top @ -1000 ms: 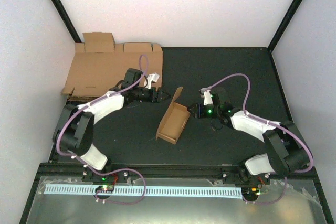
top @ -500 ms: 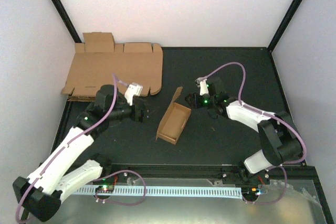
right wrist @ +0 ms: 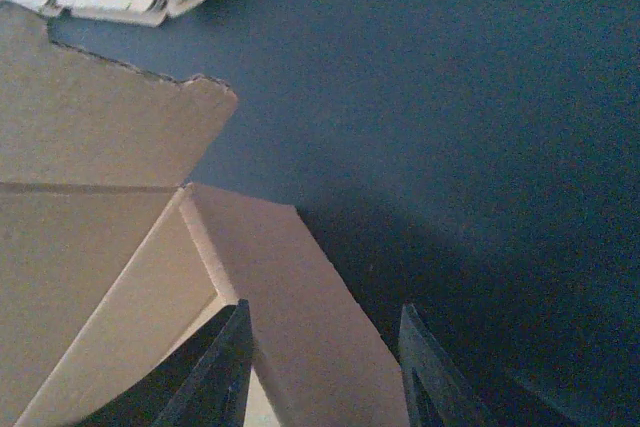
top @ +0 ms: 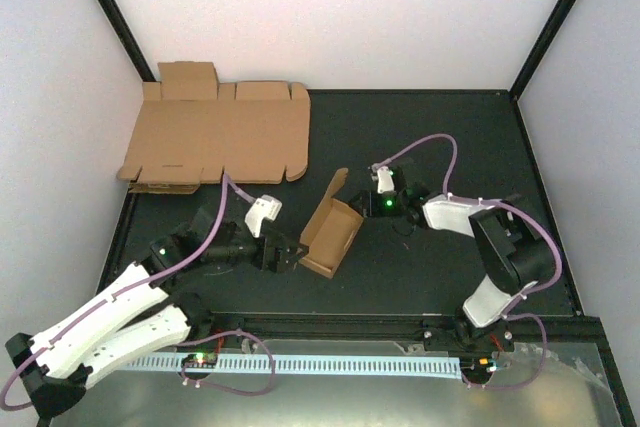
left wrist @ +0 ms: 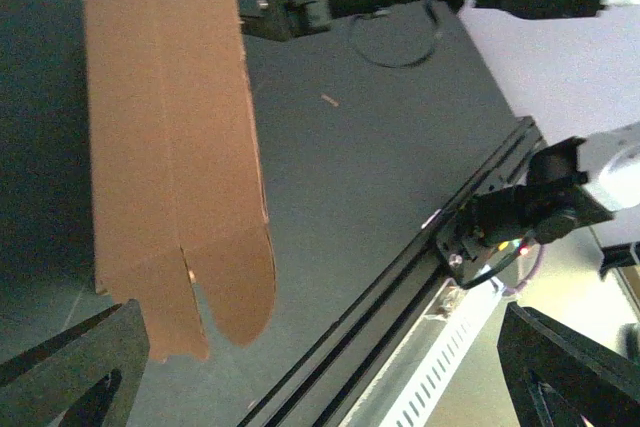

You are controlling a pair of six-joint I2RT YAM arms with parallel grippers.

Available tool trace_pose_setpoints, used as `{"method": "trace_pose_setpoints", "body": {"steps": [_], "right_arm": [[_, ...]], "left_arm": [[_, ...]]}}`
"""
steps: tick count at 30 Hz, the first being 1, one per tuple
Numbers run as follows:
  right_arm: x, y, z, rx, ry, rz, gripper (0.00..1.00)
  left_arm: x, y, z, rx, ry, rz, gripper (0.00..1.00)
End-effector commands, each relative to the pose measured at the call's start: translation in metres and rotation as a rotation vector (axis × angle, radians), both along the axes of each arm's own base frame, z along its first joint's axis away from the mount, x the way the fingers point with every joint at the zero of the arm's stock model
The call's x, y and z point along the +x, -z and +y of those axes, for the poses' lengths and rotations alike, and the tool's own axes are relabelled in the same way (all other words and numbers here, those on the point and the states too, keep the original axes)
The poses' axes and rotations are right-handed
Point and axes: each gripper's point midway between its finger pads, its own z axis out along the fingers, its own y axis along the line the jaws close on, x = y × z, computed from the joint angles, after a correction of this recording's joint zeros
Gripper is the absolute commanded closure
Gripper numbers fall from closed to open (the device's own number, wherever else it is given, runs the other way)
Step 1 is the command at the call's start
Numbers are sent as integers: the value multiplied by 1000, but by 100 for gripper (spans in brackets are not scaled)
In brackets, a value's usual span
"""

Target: Fold the paper box

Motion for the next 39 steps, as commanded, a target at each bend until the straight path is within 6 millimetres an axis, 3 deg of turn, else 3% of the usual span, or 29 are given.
{"method": "trace_pose_setpoints", "body": {"steps": [1,7,10,16,18,25,32,39], "right_arm": [[-31,-5,1,88,-42,42,57],[-78,-3,-10,136,-57,83,57],[-91,-10,-11,153,-62,80,56],[-73,-40,-33,60,-8,-190,40],[-67,-59,-34,72,-16,-317,32],[-61,-100,-32,73,-86,-612,19],[-68,-116,-15,8,-321,-830,19],[-57,-111,0,-26,-423,-807,23]], "left_arm": [[2,21,9,79,-67,64,1],[6,30,17,122,-105,49,1],[7,39,19,141,-111,55,1],[13,57,34,225,-160,22,1],[14,58,33,211,-166,13,1],[17,71,33,195,-194,13,5],[23,81,26,170,-201,1,24],[26,94,33,191,-243,11,40]]}}
